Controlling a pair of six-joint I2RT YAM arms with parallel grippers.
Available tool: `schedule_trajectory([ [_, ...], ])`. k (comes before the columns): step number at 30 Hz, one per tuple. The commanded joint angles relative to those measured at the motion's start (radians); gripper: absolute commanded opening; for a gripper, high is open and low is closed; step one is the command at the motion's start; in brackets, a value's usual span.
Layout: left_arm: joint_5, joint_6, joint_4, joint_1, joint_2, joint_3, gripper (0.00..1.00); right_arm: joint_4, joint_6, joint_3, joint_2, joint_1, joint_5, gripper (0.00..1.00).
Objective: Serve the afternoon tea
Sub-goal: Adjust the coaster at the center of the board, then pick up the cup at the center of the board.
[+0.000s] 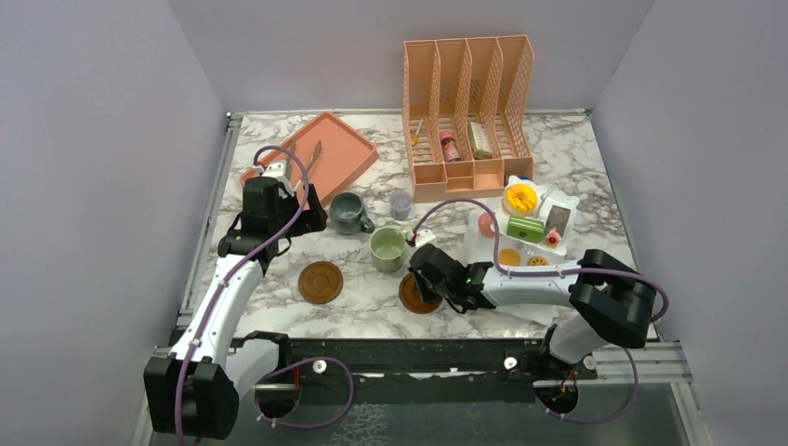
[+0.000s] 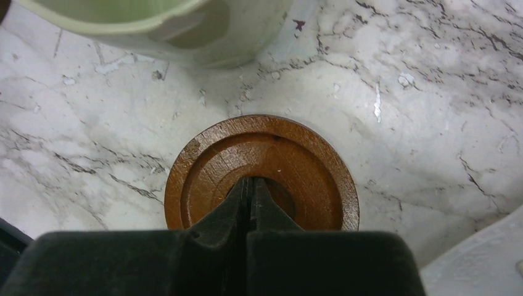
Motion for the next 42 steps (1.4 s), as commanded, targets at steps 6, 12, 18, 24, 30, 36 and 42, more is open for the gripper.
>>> schedule_trajectory([
  [6, 0.003, 0.018, 0.006, -0.002, -0.015, 0.011, 0.99, 0.074, 0.010, 0.043, 0.081, 0.009, -0.053, 0.01],
  [12, 0.004, 0.021, 0.007, -0.005, -0.011, 0.012, 0.99, 0.034, 0.000, 0.072, 0.042, 0.009, -0.022, 0.01],
  [18, 0.016, 0.024, 0.006, -0.007, -0.009, 0.011, 0.99, -0.092, -0.013, 0.143, -0.022, 0.009, -0.024, 0.01],
  [24, 0.026, 0.026, 0.012, -0.007, -0.007, 0.008, 0.99, -0.132, -0.036, 0.181, -0.088, 0.009, -0.089, 0.04],
  [30, 0.032, 0.029, 0.018, -0.007, -0.010, 0.005, 0.98, -0.195, -0.057, 0.259, -0.143, 0.009, -0.129, 0.10],
  [36, 0.035, 0.029, 0.023, -0.007, -0.015, 0.001, 0.98, -0.215, -0.154, 0.343, -0.179, 0.009, -0.143, 0.28],
  [42, 0.043, 0.034, 0.028, -0.007, -0.028, -0.004, 0.98, -0.228, -0.269, 0.413, -0.128, 0.009, -0.120, 0.38],
])
